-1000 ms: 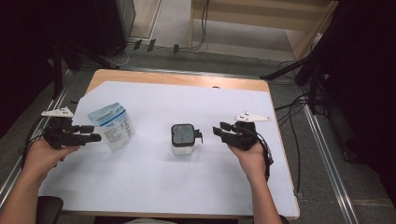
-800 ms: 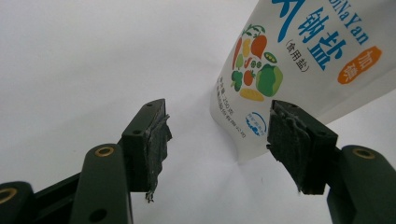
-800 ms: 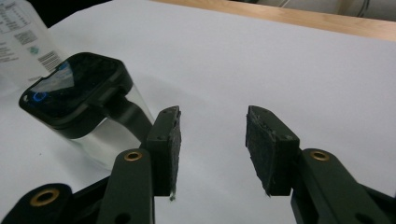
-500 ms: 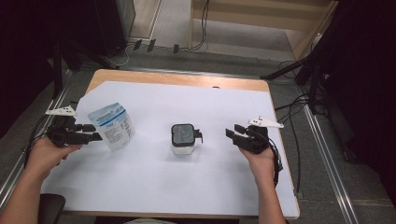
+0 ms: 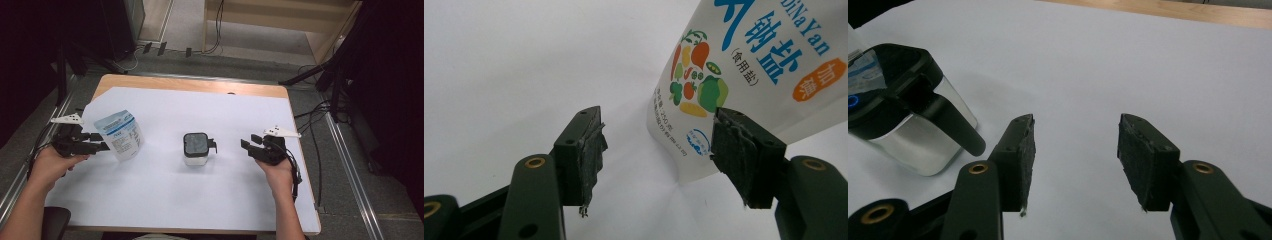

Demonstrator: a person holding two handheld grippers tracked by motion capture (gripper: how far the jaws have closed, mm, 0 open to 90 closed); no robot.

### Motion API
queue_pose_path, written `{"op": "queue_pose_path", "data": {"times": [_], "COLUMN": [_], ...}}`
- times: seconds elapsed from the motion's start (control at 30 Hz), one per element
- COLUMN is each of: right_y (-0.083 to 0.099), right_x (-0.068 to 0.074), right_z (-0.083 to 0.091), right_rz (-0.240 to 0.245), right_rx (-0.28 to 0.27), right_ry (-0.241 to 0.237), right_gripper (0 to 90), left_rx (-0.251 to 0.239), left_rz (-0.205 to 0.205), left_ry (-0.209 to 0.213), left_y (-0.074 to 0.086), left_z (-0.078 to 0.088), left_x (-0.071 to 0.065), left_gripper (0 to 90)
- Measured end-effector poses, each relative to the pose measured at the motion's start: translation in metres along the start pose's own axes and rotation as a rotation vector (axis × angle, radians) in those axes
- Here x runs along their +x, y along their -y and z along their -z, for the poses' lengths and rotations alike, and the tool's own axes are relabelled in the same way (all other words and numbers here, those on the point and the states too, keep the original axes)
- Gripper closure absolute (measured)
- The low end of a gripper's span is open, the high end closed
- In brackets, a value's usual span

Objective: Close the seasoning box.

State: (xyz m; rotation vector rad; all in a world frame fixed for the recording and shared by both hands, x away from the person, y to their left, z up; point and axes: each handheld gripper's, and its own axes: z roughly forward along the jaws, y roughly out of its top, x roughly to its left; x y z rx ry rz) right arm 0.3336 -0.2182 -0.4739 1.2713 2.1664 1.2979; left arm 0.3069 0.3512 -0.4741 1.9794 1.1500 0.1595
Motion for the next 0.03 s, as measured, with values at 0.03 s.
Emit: {"op": "queue_pose_path", "data": {"times": [0.03], "right_y": [0.0000], "right_x": [0.0001], "right_z": [-0.0001], "right_rz": [-0.001], "right_rx": [0.001], "right_ry": [0.001], "right_gripper": [50.6], "left_rx": [0.001], "left_rz": [-0.001], "left_ry": [0.000], "left_y": [-0.0001], "left_z": [-0.0004], "left_x": [-0.0003], "left_gripper": [38.9]}}
